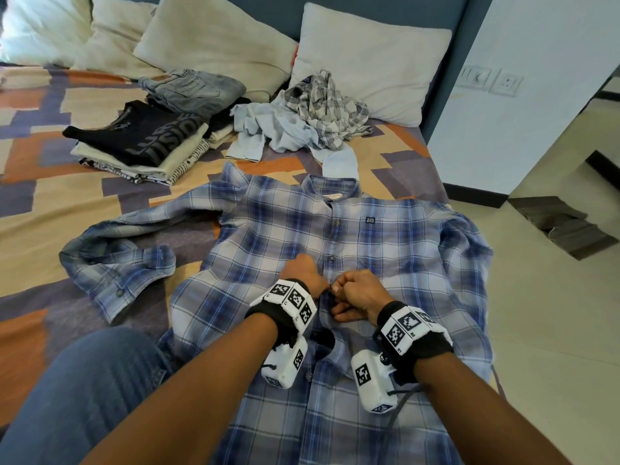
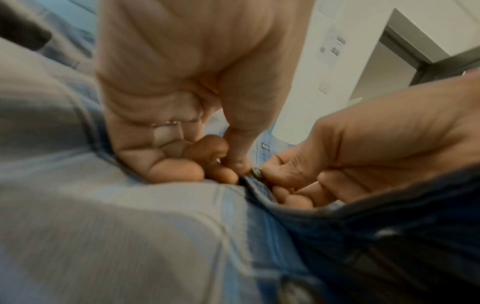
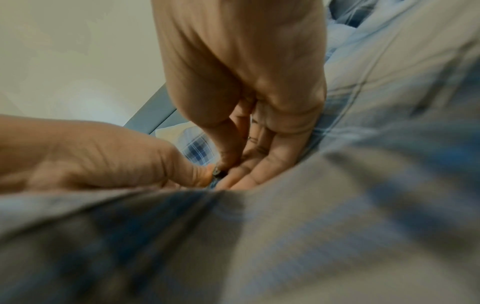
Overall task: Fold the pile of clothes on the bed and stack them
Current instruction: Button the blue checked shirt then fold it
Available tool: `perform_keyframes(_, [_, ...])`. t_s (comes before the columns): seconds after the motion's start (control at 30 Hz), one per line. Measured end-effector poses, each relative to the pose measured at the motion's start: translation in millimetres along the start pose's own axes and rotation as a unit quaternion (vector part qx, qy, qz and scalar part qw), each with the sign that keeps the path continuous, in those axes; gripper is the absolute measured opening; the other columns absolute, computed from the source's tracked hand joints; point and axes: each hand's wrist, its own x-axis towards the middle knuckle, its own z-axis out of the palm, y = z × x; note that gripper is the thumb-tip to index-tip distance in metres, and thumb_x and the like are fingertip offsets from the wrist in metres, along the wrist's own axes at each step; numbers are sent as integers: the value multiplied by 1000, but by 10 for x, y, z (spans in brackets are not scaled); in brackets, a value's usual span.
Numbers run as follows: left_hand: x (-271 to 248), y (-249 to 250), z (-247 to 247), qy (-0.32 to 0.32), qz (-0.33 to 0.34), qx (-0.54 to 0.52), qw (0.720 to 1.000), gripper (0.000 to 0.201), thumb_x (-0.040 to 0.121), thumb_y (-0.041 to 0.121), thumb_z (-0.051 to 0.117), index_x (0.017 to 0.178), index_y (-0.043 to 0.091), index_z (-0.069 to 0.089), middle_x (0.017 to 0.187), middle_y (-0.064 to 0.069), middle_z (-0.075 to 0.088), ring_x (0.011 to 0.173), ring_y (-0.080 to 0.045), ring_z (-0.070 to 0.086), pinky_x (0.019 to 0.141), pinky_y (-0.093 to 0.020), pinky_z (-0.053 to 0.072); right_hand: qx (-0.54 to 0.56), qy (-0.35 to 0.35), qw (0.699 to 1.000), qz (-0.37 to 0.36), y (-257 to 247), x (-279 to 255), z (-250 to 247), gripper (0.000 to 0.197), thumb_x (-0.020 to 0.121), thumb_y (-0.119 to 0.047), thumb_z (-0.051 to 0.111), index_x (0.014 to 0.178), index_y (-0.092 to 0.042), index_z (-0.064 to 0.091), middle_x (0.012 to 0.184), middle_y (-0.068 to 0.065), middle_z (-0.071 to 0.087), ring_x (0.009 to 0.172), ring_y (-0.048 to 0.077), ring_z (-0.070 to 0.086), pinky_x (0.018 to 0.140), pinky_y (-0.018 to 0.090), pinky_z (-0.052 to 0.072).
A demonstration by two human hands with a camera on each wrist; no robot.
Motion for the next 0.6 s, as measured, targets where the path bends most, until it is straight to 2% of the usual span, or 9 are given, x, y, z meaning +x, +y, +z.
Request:
perform_keyframes(0.07, [-9, -11, -78, -11, -4, 14, 1000, 40, 79, 33, 77, 98, 7, 55, 93, -11, 64, 86, -30, 66, 72, -36, 55, -21, -18, 1000, -13, -15, -31, -59, 19, 100, -7, 46, 85, -12, 57, 74, 10, 57, 56, 21, 63, 48, 35, 59])
perform_keyframes(0.17, [53, -79, -396, 28, 5, -96, 995, 31, 78, 29, 80, 75, 13, 54, 78, -11, 60, 70, -26, 59, 67, -38, 55, -56, 11, 997, -45, -51, -1, -355, 15, 99, -10, 47, 87, -15, 56, 76, 8, 59, 54, 21, 59, 42, 27, 50])
perform_keyframes(0.23, [209, -178, -727, 123, -9, -110, 986, 27, 81, 28, 77, 93, 8, 64, 100, -16, 64, 93, -32, 63, 86, -42, 54, -43, 88, 993, -64, -46, 96, -694, 8, 93, -9, 53, 88, -14, 57, 79, 9, 62, 55, 22, 57, 41, 26, 45])
perform_keyframes(0.3, [418, -355, -1067, 186, -50, -57, 980, 56, 83, 33, 73, 125, 0, 56, 133, -22, 52, 118, -40, 53, 101, -42, 43, -76, 207, 973, -69, 35, 250, -1094, 6, 84, -13, 57, 90, -12, 61, 89, 13, 66, 71, 30, 63, 56, 36, 53])
perform_keyframes(0.37, [662, -573, -1252, 189, -97, -57, 976, 78, 76, 39, 78, 135, -1, 46, 139, -28, 44, 122, -46, 48, 103, -50, 43, -125, 293, 947, -41, 184, 445, -1410, 17, 81, -15, 59, 94, -4, 62, 94, 18, 67, 83, 35, 65, 74, 45, 56])
perform_keyframes(0.43, [787, -724, -1276, 143, -101, -164, 971, 77, 66, 33, 85, 125, 0, 50, 106, -30, 62, 85, -44, 65, 66, -54, 57, -60, 288, 955, -19, 223, 501, -1503, 22, 83, -13, 66, 96, 3, 58, 87, 19, 63, 70, 32, 62, 57, 42, 55])
perform_keyframes(0.47, [800, -745, -1276, 119, -98, -206, 966, 67, 68, 25, 85, 120, 2, 49, 80, -23, 62, 57, -33, 62, 45, -41, 53, -19, 270, 963, -8, 212, 496, -1484, 24, 85, -13, 70, 96, 2, 55, 84, 19, 61, 62, 28, 60, 43, 33, 48])
perform_keyframes(0.53, [863, -754, -1222, 108, -109, -222, 963, 53, 77, 15, 81, 115, 6, 46, 60, -11, 50, 36, -16, 44, 38, -25, 40, 34, 255, 966, 10, 194, 543, -1447, 23, 87, -11, 72, 87, -3, 51, 71, 14, 57, 46, 22, 52, 30, 18, 30])
perform_keyframes(0.6, [914, -715, -1182, 121, -106, -220, 962, 55, 78, 17, 81, 117, 1, 46, 63, -12, 52, 43, -19, 49, 43, -30, 46, 72, 249, 966, 11, 166, 616, -1471, 30, 87, -9, 72, 70, -7, 47, 54, 7, 48, 32, 13, 39, 29, 13, 24])
